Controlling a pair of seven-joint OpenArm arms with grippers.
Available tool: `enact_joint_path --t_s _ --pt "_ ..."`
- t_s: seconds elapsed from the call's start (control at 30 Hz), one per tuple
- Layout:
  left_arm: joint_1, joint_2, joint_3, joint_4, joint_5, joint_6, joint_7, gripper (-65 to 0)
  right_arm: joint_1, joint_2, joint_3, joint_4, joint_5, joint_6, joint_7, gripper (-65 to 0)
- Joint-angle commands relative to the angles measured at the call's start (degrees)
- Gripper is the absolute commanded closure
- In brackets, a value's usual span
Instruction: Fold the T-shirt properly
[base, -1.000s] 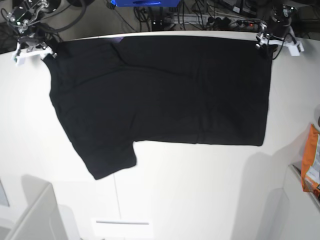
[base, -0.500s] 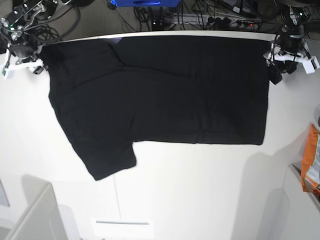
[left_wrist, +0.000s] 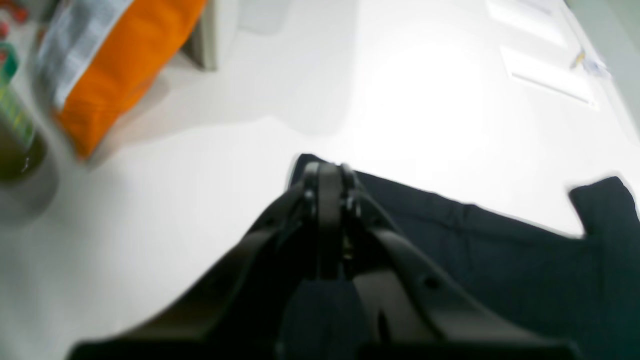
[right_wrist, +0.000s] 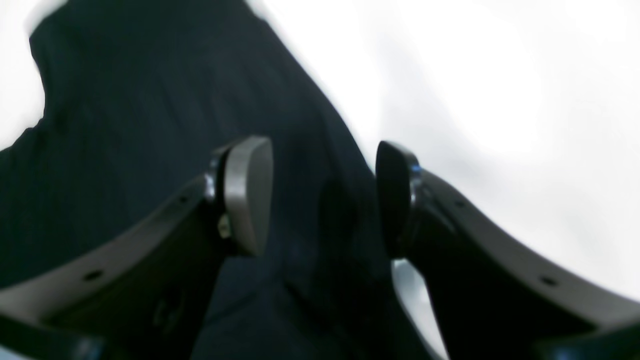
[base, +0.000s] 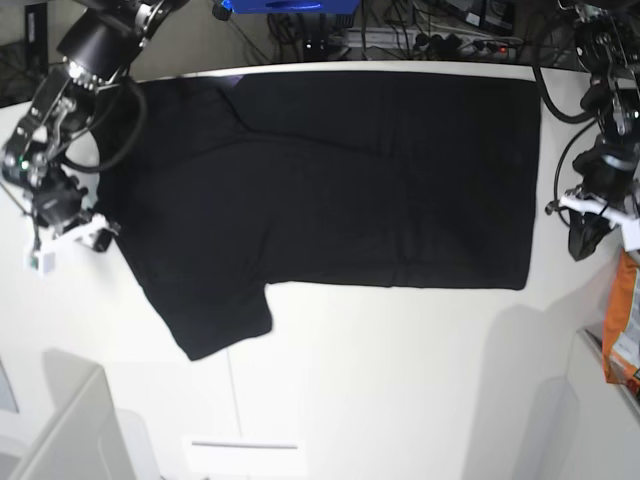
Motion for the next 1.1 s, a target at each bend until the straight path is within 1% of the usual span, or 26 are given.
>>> enact_joint_path --t_s 0.0,0.03,0.1,0.17,0.23,0.27,0.3,0.33,0.43,0.5,0.53,0.6,0.73,0.83,0.93,1.07 --pt "-1.1 -1.8 1.4 0.6 2.1 -0.2 -1.5 0.0 2.2 1.3 -2.1 -1.2 0.9 0.1 2.2 -31.8" --pt "-2.0 -2.4 3.2 0.4 5.1 -0.2 -1.5 0.0 3.5 2.0 -4.1 -3.4 0.9 0.1 3.4 -31.8" --pt "-4.0 -2.7 7.4 0.2 13.5 -0.2 -1.5 0.0 6.1 3.4 -7.7 -8.6 0.9 0.1 6.6 -31.8" --pt "-5.8 -2.7 12.0 0.2 24.7 -0.2 -1.6 0.0 9.8 4.6 -11.3 -14.9 0.9 0.1 9.6 -31.8" --pt "-7.1 -2.7 15.8 0.2 33.8 -0.5 -1.7 0.0 13.4 5.7 -14.1 -20.7 0.9 0.1 11.9 -31.8" --pt "-8.1 -2.7 17.9 -0.2 37.5 -1.6 -1.6 0.0 15.1 6.1 -15.4 -24.0 0.9 0.1 13.2 -31.8" --pt "-8.9 -2.7 19.4 -1.1 39.7 -3.9 -1.6 0.0 17.0 6.3 -16.9 -27.0 0.9 0.1 14.6 -31.8" --pt "-9.9 -2.7 20.4 -2.5 40.8 -7.2 -1.6 0.0 19.0 6.7 -18.2 -30.1 0.9 0.1 16.0 -32.0" --pt "-13.6 -2.5 19.4 -8.6 40.9 -16.5 -1.6 0.0 24.8 7.4 -22.3 -40.6 0.9 0.1 20.0 -32.4" --pt "-15.1 -2.5 18.4 -12.0 40.9 -19.8 -1.6 0.0 28.2 8.4 -24.4 -46.9 0.9 0.1 22.6 -32.7" --pt "-15.7 -2.5 18.0 -13.4 40.9 -20.7 -1.7 0.0 30.0 8.5 -25.4 -50.0 0.9 0.1 23.9 -32.7" --pt "-17.0 -2.5 16.2 -15.4 40.9 -22.2 -1.7 0.0 33.6 8.6 -27.6 -55.8 0.9 0.1 27.0 -33.2" --pt "-18.7 -2.6 13.5 -17.9 41.0 -24.9 -1.6 0.0 38.9 9.2 -33.4 -65.7 0.9 0.1 32.5 -39.9" --pt "-20.4 -2.7 12.4 -20.5 41.0 -25.0 -1.7 0.0 41.2 9.2 -36.4 -71.1 0.9 0.1 37.3 -39.6" --pt "-20.6 -2.7 12.4 -21.0 40.9 -25.0 -1.6 -0.5 42.0 9.5 -37.2 -74.6 0.9 0.1 40.0 -39.6" --pt "-20.5 -2.7 12.4 -20.9 40.9 -25.0 -1.6 -16.1 41.5 9.5 -37.4 -76.4 0.9 0.1 40.7 -39.6"
